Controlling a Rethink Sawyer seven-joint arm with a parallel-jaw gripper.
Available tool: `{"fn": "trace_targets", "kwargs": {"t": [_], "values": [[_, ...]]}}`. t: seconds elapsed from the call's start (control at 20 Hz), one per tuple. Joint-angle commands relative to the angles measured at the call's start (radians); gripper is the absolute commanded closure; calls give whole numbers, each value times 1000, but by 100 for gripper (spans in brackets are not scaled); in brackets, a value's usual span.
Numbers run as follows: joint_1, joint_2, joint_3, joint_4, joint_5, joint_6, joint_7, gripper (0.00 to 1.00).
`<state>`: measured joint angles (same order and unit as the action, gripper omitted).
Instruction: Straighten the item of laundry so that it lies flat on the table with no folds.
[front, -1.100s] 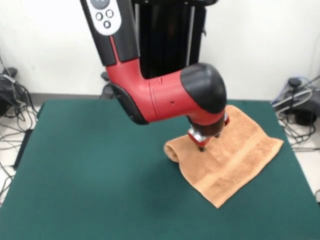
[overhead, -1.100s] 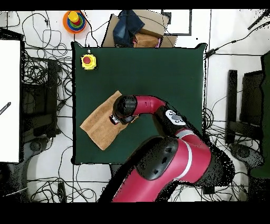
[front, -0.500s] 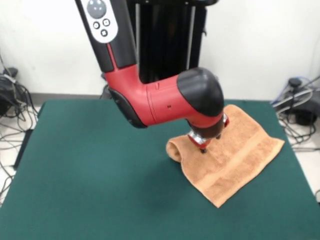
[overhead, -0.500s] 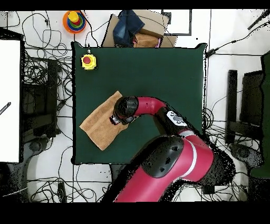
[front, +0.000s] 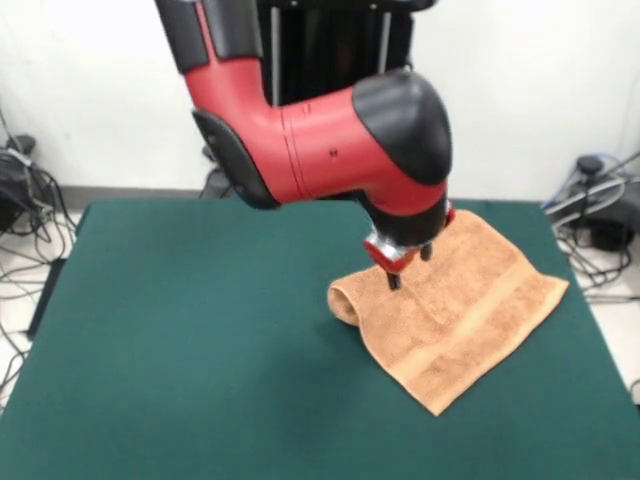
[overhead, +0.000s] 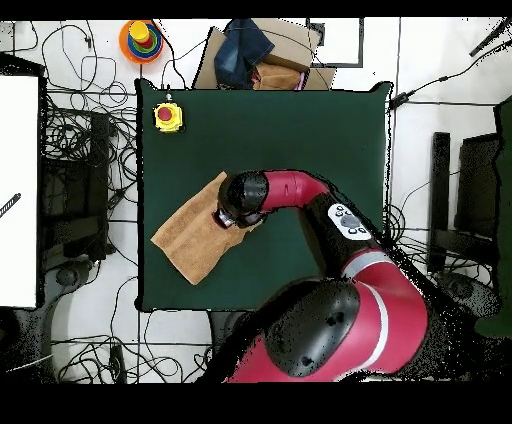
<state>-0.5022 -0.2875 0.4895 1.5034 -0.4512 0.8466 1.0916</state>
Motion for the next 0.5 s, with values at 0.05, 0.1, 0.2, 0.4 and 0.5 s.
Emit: {"fn": "trace_targets", "kwargs": {"t": [0.05,0.1,0.2,0.4,0.5], "values": [[-3,-97,59,31,-11,138,-125,0],[-7,-98,63,26,-10,148,-135,0],[-20,-99,73,23,0,180,-156,0],[-49,-47,81,-18,-20,188,-210,0],[-56,-13,83,-54,-34,193,-236,0]]}}
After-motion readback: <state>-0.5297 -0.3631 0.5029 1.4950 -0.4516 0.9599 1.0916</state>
